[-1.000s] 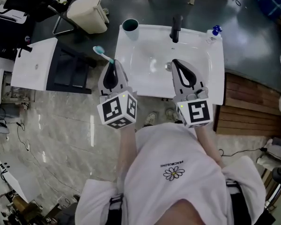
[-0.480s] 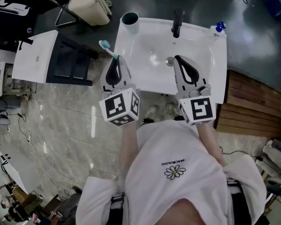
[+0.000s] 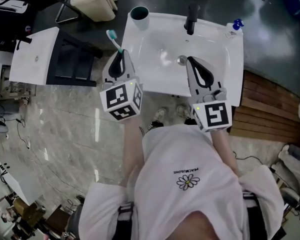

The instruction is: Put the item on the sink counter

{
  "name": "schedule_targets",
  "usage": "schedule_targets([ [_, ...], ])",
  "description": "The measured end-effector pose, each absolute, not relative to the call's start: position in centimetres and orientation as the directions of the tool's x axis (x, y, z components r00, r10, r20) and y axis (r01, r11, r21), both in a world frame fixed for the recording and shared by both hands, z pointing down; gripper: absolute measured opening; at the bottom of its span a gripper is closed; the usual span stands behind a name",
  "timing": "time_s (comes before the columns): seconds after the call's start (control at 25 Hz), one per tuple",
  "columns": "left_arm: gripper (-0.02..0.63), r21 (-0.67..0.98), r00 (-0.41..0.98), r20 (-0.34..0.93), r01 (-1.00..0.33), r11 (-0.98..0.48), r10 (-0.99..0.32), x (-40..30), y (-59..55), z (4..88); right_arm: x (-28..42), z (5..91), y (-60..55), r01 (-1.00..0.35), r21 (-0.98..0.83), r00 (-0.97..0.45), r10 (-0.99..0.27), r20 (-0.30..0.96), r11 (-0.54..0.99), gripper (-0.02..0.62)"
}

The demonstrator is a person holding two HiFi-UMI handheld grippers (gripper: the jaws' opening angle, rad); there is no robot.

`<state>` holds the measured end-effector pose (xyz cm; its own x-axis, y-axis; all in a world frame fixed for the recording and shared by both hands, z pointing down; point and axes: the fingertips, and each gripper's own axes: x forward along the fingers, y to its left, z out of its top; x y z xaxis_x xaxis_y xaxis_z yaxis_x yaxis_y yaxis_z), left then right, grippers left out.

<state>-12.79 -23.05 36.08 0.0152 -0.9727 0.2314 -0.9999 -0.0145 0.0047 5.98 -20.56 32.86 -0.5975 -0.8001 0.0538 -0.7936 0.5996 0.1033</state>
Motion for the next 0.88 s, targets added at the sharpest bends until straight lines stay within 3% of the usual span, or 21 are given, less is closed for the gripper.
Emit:
schedule_targets([
  [0.16, 0.038, 0.013, 0.048, 0.295, -0.999, -0.046, -0.954, -13.8, -24.4, 37.8, 6.1, 32.8, -20.6, -0.801, 0.103, -0.587, -0.808, 0.057, 0.589, 0.012],
  [0.52, 0.038, -0.041, 0.100, 0.586, -0.987, -0.153, -0.804, -14.7, -27.1, 45.8, 6.7, 33.8, -20.0, -0.809, 0.128, -0.563, -0.819, 0.109, 0.574, 0.012],
  [0.88, 0.038, -0.072, 0.083, 0.722, -0.978, -0.194, -0.687, -16.2, -28.5, 51.0, 6.5, 33.2, -19.1, -0.808, 0.138, -0.560, -0.820, 0.120, 0.573, 0.012],
])
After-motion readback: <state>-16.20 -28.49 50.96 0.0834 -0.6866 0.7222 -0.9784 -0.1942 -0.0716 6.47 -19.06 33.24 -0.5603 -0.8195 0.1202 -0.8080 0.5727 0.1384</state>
